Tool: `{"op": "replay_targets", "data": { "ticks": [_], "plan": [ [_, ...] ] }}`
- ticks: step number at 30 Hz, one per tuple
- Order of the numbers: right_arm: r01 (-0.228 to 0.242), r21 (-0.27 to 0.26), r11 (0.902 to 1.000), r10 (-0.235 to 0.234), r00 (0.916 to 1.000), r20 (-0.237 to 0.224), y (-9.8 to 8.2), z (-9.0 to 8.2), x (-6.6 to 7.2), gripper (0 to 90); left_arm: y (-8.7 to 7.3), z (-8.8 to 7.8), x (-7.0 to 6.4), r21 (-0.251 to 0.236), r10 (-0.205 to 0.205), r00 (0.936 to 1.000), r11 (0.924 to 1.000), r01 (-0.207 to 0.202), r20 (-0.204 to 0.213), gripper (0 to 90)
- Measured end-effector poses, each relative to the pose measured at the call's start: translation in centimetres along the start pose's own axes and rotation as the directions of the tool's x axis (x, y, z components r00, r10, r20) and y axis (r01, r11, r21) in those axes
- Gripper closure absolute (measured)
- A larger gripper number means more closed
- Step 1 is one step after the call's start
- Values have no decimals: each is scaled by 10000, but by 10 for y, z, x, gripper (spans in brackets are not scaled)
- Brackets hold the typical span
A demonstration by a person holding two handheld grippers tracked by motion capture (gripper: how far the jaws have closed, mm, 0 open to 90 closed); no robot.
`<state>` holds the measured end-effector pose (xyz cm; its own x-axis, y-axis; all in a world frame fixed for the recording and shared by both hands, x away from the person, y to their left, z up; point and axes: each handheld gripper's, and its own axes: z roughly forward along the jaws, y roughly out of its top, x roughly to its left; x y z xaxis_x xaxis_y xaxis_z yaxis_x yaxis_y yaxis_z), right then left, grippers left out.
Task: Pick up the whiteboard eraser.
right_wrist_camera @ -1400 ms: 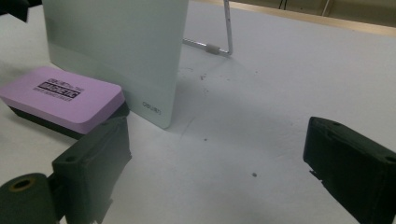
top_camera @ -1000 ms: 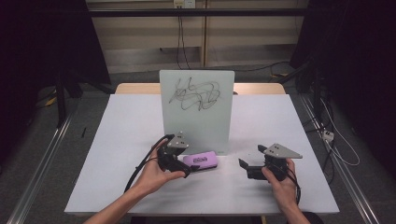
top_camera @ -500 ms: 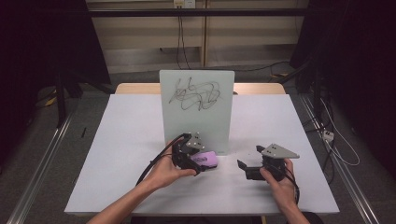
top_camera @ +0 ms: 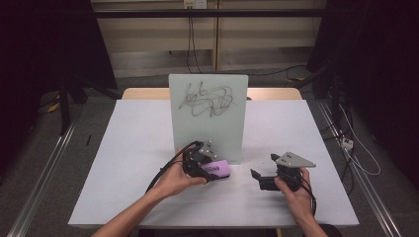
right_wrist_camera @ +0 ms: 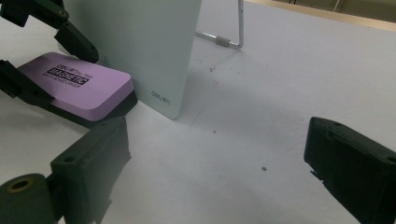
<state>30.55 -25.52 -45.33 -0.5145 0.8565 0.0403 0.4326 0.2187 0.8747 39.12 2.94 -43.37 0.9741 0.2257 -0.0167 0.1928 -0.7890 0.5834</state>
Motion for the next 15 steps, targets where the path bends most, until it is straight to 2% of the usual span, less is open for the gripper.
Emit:
{"op": "replay_targets", "data": {
  "ticks": [1,2,3,4,6,9,12,15],
  "plan": [
    [22,7,10000,-22,10000,2,0,0,0,66,1,0,1,60,61,9998,10000,-62,165,367],
    [28,12,10000,-28,10000,-8,0,0,0,66,3,-1,-1,404,131,9991,9991,-115,-396,368],
    [37,-5,10000,-37,10000,-8,0,0,0,66,3,-1,-1,404,131,9991,9991,-115,-396,368],
    [61,-17,10000,-61,10000,-27,0,0,0,65,3,2,1,3,-18,9998,10000,18,211,372],
    [41,0,10000,-41,10000,-39,0,0,0,66,3,4,1,-23,-50,9999,10000,51,129,385],
    [16,18,10000,-16,10000,-4,0,0,0,65,6,5,-1,308,32,9999,9995,-36,121,387],
    [37,25,10000,-37,10000,-16,0,0,0,66,5,6,0,201,42,9998,9998,-46,204,390],
    [78,-11,10000,-78,10000,-7,0,0,1,66,4,7,-1,182,101,9999,9998,-101,1,391]
  ]
}}
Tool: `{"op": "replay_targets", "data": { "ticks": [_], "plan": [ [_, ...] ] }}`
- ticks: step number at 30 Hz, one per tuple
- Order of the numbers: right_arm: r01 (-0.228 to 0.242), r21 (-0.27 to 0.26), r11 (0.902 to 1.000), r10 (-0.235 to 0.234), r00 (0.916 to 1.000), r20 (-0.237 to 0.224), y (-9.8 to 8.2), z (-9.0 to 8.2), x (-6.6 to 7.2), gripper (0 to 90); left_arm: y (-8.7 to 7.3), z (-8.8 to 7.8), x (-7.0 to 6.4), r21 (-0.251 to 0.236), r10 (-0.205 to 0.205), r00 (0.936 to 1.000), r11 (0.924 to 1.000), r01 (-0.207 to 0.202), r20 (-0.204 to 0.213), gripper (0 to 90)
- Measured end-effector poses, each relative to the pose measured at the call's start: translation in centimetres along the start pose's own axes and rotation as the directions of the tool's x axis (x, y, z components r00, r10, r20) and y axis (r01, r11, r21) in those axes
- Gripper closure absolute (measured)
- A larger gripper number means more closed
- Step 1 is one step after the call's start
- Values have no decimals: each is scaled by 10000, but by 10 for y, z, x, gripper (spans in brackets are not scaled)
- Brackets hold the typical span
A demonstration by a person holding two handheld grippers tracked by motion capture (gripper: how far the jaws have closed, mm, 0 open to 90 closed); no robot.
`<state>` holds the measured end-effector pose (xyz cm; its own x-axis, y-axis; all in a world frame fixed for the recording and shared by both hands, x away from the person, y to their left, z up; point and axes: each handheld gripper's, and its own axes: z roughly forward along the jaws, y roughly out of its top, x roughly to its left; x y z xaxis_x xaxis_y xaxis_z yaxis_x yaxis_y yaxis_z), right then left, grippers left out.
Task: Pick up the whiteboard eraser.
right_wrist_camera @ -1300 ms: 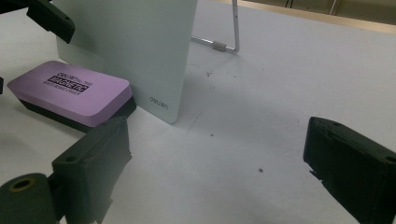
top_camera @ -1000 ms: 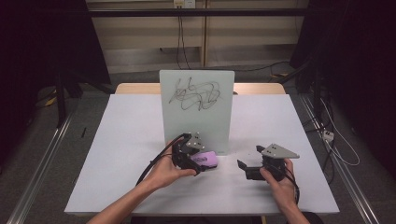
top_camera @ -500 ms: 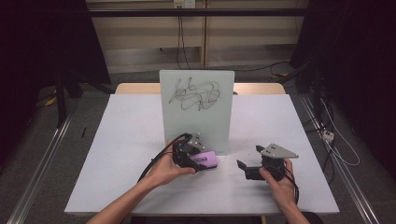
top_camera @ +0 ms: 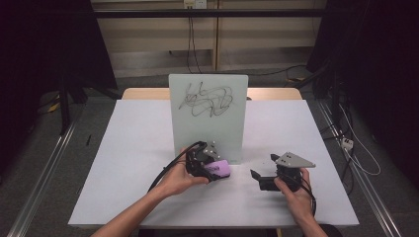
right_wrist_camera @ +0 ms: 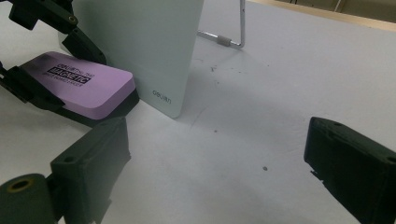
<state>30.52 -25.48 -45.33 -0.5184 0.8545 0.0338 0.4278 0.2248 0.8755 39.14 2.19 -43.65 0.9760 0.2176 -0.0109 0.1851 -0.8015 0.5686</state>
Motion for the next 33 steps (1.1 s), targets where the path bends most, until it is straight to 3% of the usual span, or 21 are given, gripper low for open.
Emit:
{"op": "replay_targets", "data": {
  "ticks": [6,7,8,13,16,17,21,22,33],
  "plan": [
    [-27,-61,10000,27,10000,44,0,-1,0,68,-1,0,0,113,80,9999,9999,-80,71,392],
    [-24,-41,10000,24,10000,40,0,-1,0,68,-1,0,1,183,122,9997,9998,-127,229,394],
    [-26,-26,10000,26,10000,18,0,-1,0,68,0,0,-1,221,147,9999,9996,-148,60,396],
    [20,-29,10000,-20,10000,6,0,-1,0,68,0,-1,-1,280,271,9996,9992,-273,77,404],
    [-1,-35,10000,1,10000,12,0,-1,0,67,-1,-3,-1,-9,276,9994,9996,-276,202,405],
    [3,-27,10000,-3,10000,11,0,-1,0,68,-2,-3,-2,-157,267,9996,9995,-267,4,405],
    [-5,-20,10000,5,10000,0,0,-1,0,67,-4,-7,-3,-456,65,10000,9989,-68,-69,406],
    [-55,-28,10000,55,10000,7,0,-1,0,67,-4,-10,-2,-402,160,9998,9991,-154,146,406],
    [-186,13,9998,186,9998,25,1,3,-2,67,-11,-30,2,-1326,-255,9996,9909,239,-100,407]
  ]
}}
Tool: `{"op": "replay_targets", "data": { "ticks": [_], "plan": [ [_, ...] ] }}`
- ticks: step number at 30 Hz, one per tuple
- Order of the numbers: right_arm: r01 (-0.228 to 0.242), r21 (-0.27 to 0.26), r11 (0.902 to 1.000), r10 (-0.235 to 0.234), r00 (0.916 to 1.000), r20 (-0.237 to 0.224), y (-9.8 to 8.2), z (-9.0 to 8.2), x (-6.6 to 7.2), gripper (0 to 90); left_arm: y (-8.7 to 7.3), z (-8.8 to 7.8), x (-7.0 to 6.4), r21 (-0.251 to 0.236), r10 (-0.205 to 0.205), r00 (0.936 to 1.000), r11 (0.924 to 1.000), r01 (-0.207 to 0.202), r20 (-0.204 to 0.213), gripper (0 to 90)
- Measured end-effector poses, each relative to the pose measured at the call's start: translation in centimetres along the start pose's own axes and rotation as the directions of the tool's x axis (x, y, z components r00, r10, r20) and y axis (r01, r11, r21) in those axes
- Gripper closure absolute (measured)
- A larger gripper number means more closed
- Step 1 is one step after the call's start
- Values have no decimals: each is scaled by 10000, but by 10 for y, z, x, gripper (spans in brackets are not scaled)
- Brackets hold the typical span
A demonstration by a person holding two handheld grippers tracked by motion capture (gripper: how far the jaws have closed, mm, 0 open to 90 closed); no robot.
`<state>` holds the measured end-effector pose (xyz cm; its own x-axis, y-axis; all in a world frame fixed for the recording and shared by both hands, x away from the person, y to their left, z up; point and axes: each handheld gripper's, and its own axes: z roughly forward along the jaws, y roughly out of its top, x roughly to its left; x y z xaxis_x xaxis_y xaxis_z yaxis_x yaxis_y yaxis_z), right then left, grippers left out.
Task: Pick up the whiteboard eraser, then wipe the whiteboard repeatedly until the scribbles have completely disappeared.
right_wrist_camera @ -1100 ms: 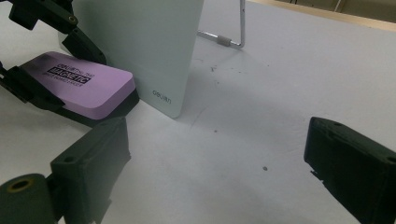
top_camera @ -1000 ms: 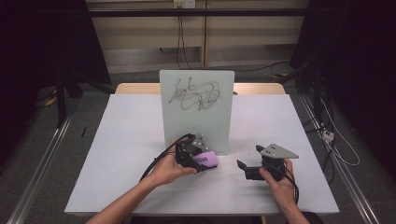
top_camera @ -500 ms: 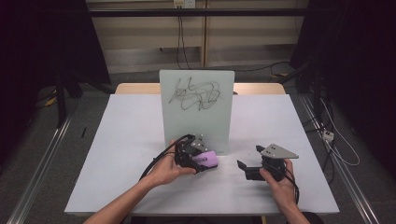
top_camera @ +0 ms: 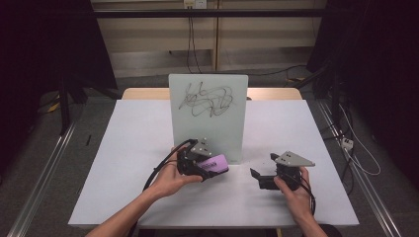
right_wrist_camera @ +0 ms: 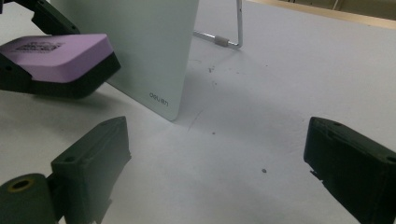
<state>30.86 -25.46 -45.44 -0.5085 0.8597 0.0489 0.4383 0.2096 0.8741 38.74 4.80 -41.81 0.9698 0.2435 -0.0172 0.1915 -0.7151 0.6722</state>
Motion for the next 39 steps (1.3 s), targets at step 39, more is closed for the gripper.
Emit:
{"op": "replay_targets", "data": {
  "ticks": [39],
  "plan": [
    [153,-16,9999,-154,9997,-199,-1,-3,0,65,7,-60,8,-2024,-666,9970,9776,573,-398,408]
  ]
}}
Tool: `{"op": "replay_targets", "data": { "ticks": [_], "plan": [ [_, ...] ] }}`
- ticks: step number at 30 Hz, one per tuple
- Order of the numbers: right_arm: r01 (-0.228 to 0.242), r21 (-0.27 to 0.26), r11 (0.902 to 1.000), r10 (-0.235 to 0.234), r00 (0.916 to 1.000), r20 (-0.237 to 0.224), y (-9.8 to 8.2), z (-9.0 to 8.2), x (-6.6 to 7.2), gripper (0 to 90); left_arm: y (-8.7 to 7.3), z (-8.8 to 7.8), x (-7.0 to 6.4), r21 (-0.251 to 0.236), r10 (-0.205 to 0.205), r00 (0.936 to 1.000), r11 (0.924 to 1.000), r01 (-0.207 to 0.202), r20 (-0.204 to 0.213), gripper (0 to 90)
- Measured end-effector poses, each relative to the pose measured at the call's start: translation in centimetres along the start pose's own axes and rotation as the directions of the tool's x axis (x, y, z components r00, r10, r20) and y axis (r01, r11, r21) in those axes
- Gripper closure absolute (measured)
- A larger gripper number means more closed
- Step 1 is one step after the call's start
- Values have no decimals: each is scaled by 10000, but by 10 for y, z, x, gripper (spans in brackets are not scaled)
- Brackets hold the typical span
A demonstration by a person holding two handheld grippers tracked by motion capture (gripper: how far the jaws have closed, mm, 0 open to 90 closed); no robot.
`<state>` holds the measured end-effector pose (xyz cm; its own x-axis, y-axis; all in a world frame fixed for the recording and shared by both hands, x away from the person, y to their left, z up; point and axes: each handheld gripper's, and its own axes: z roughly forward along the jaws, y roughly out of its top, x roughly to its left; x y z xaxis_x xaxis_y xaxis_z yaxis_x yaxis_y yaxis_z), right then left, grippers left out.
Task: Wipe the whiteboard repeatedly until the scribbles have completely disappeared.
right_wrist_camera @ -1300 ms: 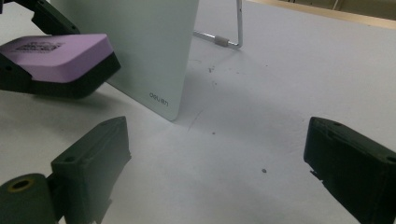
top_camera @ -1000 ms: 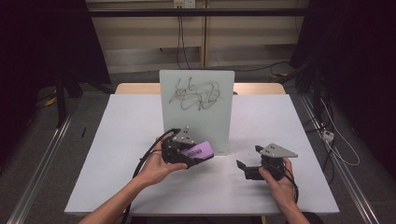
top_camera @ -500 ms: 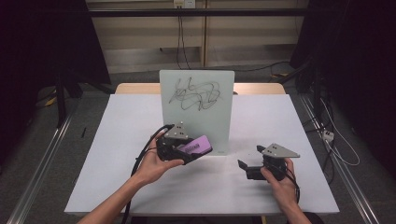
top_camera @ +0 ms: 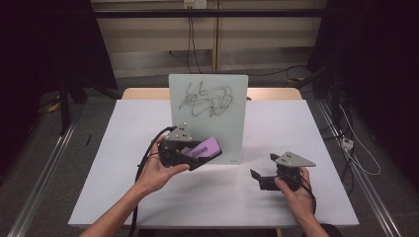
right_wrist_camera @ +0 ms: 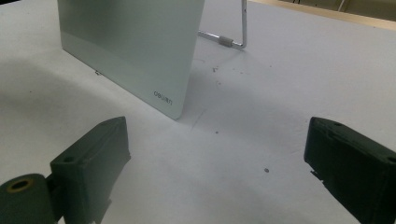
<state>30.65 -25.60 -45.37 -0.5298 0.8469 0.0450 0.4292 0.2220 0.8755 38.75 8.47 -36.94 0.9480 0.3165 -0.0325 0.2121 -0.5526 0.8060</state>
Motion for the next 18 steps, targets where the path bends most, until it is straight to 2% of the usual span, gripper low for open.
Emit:
{"op": "replay_targets", "data": {
  "ticks": [5,6,9,15,18],
  "plan": [
    [19,-41,10000,-19,10000,-37,-1,-1,-1,64,4,-7,1,-34,72,9997,10000,-72,-214,408],
    [-4,-36,10000,3,10000,-35,-1,-2,-1,64,6,-9,2,-244,29,9996,9997,-36,-283,407],
    [-21,-26,10000,21,10000,-6,-1,-2,-1,65,8,-13,3,-326,71,9996,9994,-81,-290,407],
    [45,-2,10000,-45,10000,41,-1,-2,0,65,11,-29,10,-683,-65,9986,9977,29,-529,408],
    [47,3,10000,-47,10000,43,-1,-1,0,65,12,-35,12,-793,3,9974,9968,-60,-719,408]
  ]
}}
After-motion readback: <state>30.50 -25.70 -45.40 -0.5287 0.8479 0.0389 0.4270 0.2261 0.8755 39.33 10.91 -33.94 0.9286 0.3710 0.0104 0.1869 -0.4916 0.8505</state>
